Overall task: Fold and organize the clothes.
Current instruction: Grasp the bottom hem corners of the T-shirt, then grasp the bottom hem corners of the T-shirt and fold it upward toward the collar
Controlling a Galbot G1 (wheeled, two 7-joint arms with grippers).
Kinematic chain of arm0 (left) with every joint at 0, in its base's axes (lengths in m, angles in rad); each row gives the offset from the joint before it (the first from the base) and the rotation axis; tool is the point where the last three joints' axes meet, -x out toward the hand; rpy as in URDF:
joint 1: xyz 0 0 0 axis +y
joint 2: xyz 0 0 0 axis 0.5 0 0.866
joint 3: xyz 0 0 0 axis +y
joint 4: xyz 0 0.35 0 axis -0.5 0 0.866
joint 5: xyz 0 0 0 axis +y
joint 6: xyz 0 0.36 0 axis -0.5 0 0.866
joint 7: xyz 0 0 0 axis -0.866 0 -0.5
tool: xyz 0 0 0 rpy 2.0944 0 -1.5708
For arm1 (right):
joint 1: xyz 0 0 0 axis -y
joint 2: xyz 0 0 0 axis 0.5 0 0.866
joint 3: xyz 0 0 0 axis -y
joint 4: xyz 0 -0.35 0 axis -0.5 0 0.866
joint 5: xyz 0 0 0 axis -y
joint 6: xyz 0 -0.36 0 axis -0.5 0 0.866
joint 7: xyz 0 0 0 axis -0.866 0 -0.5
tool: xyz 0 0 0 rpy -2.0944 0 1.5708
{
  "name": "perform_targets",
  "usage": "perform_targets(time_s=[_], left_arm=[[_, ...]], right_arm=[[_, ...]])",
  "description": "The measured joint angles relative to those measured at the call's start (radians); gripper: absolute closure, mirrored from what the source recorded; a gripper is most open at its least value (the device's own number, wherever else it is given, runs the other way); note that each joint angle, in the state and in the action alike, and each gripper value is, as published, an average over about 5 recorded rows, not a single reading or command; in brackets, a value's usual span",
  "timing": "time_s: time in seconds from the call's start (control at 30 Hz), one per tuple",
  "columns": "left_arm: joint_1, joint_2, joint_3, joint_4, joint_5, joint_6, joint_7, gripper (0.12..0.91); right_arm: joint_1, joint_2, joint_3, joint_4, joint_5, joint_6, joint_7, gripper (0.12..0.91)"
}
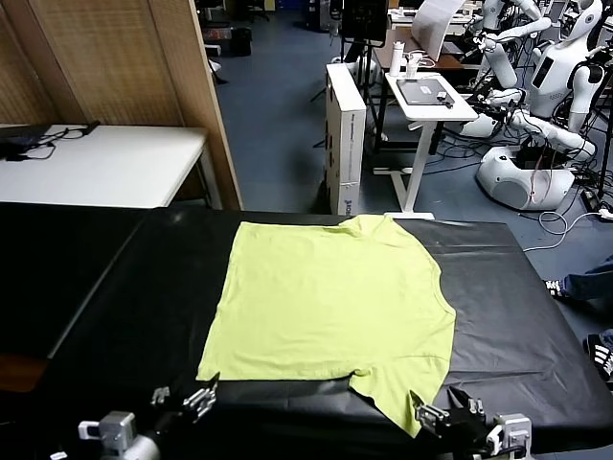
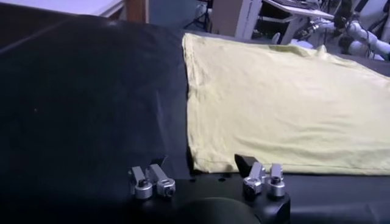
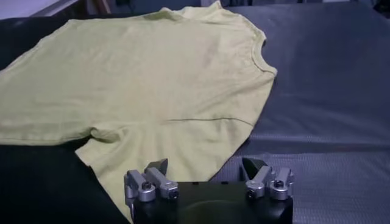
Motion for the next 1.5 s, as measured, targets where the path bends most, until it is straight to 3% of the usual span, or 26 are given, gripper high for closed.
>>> perform_targets(time_s=[0.17, 0.23, 0.33, 0.57, 0.77, 1.07, 1.5], left_arm=[[-0.002, -0.001, 0.005, 0.002, 0.0, 0.0, 0.0, 0.702], [-0.003, -0.001, 0.006, 0.004, 0.0, 0.0, 0.001, 0.788], [-0.003, -0.001, 0.006, 0.006, 0.0, 0.0, 0.003, 0.836], [0.021, 0.013, -0.006, -0.02, -0.005, -0.001, -0.002, 0.878], [0.075, 0.047, -0.047, -0.067, -0.019, -0.005, -0.007, 0.884], [0.135, 0.045, -0.084, -0.121, -0.03, -0.022, -0.008, 0.884], [0.006, -0.002, -0.064, -0.109, -0.085, -0.036, -0.006, 0.884]], right_arm=[[-0.001, 0.0, 0.0, 0.001, 0.001, -0.001, -0.002, 0.779], [-0.003, -0.001, 0.002, 0.004, 0.003, -0.002, -0.002, 0.85], [-0.012, -0.003, 0.011, 0.018, 0.016, -0.01, 0.005, 0.885], [-0.076, -0.005, 0.046, 0.095, 0.056, -0.083, 0.055, 0.885], [-0.127, 0.0, 0.059, 0.141, 0.056, -0.108, 0.063, 0.885], [-0.099, -0.01, 0.077, 0.157, 0.051, -0.026, 0.029, 0.885], [0.08, -0.073, 0.052, 0.059, 0.063, 0.058, -0.018, 0.885]])
